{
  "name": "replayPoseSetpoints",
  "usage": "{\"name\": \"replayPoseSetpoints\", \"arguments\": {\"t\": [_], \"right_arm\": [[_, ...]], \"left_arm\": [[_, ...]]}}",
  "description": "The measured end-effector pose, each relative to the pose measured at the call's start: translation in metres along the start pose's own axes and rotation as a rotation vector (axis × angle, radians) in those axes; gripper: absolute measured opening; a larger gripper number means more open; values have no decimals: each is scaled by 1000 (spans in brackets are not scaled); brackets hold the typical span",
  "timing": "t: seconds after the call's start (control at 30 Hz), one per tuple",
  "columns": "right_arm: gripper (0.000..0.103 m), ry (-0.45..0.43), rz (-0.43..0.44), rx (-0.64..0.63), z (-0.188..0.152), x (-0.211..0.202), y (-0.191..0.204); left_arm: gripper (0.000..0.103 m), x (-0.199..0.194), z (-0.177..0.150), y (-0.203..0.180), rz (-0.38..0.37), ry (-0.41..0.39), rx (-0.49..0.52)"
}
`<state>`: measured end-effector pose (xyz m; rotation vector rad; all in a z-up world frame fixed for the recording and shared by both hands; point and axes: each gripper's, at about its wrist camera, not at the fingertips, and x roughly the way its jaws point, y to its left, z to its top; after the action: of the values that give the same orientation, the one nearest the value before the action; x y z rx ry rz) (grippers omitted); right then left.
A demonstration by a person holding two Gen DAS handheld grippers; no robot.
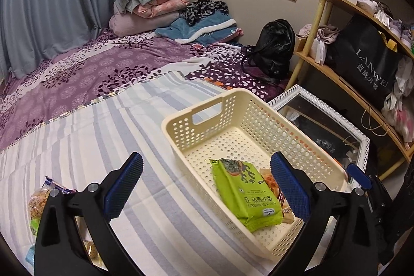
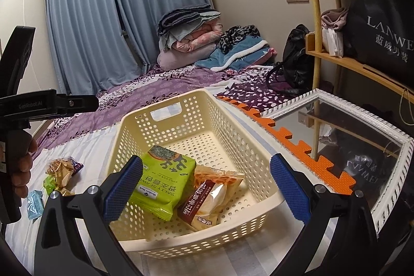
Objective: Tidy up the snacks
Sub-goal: 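Lower the seaweed bag into the cream basket and open the left gripper, then move the left gripper back to the pile and grasp the blue bag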
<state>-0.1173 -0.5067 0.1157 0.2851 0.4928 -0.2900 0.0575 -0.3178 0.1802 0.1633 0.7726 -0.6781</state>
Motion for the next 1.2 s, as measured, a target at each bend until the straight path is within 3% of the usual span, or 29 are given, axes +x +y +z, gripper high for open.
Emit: {"name": "replayPoseSetpoints", "arguments": {"t": [0.37,0.6,0.93,1.2], "right_arm": [[98,-27,14,-20,7,-10,19],[98,-43,49,-44,10,-16,41],[98,-44,115,-107,13,-19,85],[98,-30,109,-139,8,-19,123]], "left_arm": [[100,-20,-8,26,53,-25,-37],[100,-38,-20,50,124,-56,-35],[100,-74,-43,116,186,-71,-144],[100,-109,-70,174,254,-84,-235]]}}
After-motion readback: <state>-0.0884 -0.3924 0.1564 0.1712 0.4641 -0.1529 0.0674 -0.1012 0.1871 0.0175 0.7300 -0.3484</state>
